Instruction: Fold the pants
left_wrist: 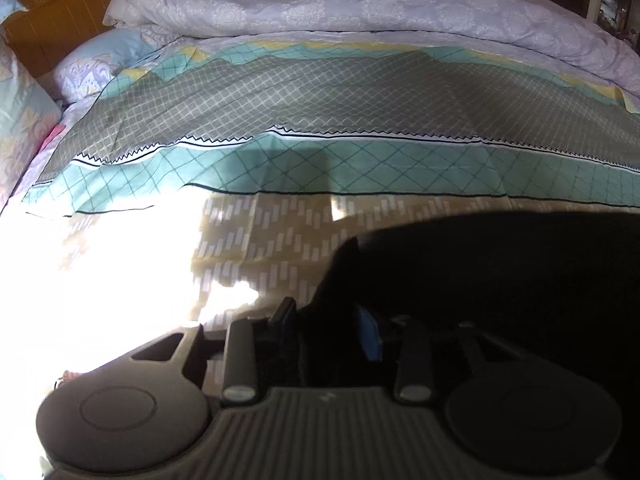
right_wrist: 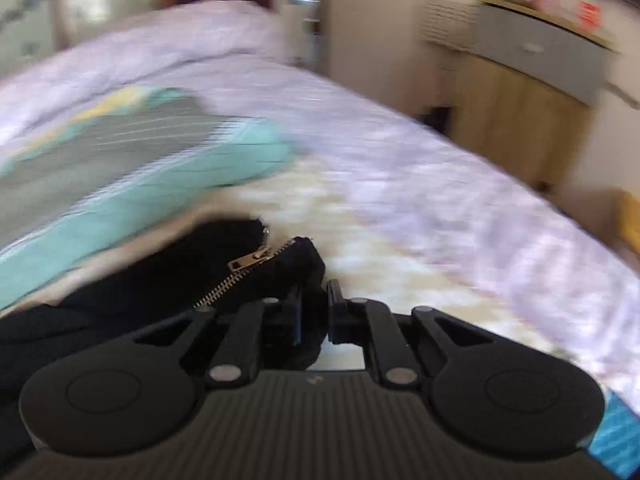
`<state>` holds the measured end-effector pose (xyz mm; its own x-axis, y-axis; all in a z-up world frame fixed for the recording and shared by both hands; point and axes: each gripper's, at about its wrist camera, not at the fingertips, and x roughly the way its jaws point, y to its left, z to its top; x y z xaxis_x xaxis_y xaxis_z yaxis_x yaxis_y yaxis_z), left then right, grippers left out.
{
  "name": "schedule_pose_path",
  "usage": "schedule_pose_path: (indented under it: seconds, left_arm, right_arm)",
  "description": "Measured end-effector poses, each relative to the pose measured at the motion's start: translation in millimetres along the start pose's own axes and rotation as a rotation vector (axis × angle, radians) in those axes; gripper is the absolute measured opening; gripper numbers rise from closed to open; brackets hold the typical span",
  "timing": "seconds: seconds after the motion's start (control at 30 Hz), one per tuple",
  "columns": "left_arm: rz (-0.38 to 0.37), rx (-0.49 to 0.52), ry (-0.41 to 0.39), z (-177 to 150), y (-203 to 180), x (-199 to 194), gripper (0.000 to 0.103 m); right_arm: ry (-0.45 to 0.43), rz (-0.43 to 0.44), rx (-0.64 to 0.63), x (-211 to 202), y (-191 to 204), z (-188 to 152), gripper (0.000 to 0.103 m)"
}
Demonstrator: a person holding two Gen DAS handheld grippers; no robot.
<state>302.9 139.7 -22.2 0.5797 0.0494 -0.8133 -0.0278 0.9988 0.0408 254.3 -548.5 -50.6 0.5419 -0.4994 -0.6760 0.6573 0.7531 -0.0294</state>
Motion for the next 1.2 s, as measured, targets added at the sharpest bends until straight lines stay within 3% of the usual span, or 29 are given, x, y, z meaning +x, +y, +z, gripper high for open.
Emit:
schedule_pose_path:
  seconds: [0.03,0.07,0.13,0.2,0.27,0.37,0.43,0.57,0.6,0.63,0.67,0.7,0.73,0.77,0.83,1.03,1.2]
  left_arm:
    - [0.002,0.011,-0.005,1.4,0.7,-1.0,0.05]
    - [0.007,0.025,-0.014,2.5,1.6,-0.9,0.056]
    - [0.023,0.054,-0.044,4.2,1.0,-1.8,0.072]
    - [0.024,0.066,-0.052,6.9,-0.2,-0.7,0.075]
    - [-0.002,0.086,-0.058,9.0,-3.0,-0.7,0.075]
    - [-0.004,0.152,-0.079,11.6,-11.3,-0.5,0.076]
    - [-0.005,0.202,-0.096,12.3,-17.4,0.4,0.076]
    - [-0.006,0.352,-0.102,7.3,-32.9,11.0,0.076]
    - [-0.003,0.383,-0.089,5.0,-37.2,16.4,0.071]
    - [-0.011,0.415,-0.067,1.6,-42.3,23.4,0.047]
    - [-0.035,0.434,-0.047,-1.0,-46.4,28.4,0.032]
    - [-0.046,0.443,-0.048,-4.3,-51.7,30.0,0.021]
    - [-0.025,0.456,-0.065,-6.5,-56.9,29.2,0.016]
    - [-0.006,0.47,-0.073,-8.1,-61.7,28.5,0.015]
    - [0.007,0.442,-0.101,-5.7,-61.0,21.1,0.012]
    - [-0.041,0.324,-0.25,-0.2,-37.2,-54.1,0.009]
    - [-0.069,0.311,-0.343,-46.8,-22.6,-125.5,0.007]
  right_arm:
    - [0.004,-0.002,0.053,3.0,-13.4,2.5,0.039]
    - [0.01,-0.006,0.071,3.0,-19.4,4.4,0.057]
    - [-0.037,-0.018,0.039,-8.8,-18.6,7.7,0.06]
    - [-0.124,-0.002,0.007,-28.4,-14.1,13.2,0.06]
    - [-0.141,0.068,0.025,-39.5,-8.2,22.3,0.06]
    - [-0.067,0.194,0.029,-36.9,20.2,36.7,0.06]
    - [0.036,0.254,0.036,-23.6,42.2,41.6,0.06]
    - [0.128,0.196,0.058,9.0,75.9,46.1,0.061]
    - [0.155,0.172,0.073,19.2,81.3,46.5,0.061]
    - [0.195,0.158,0.086,30.8,85.8,46.4,0.061]
    - [0.234,0.139,0.094,42.2,88.8,42.8,0.056]
    - [0.215,0.11,0.077,45.0,92.2,37.5,0.046]
    - [0.178,0.06,0.02,42.1,99.9,33.3,0.025]
    - [0.159,0.045,-0.013,40.5,104.5,31.5,0.016]
    - [0.131,0.074,0.028,34.4,96.8,33.7,0.011]
    - [-0.003,0.283,0.25,-36.1,39.6,59.3,0.011]
    - [-0.09,0.438,0.337,-132.7,-34.5,45.7,0.011]
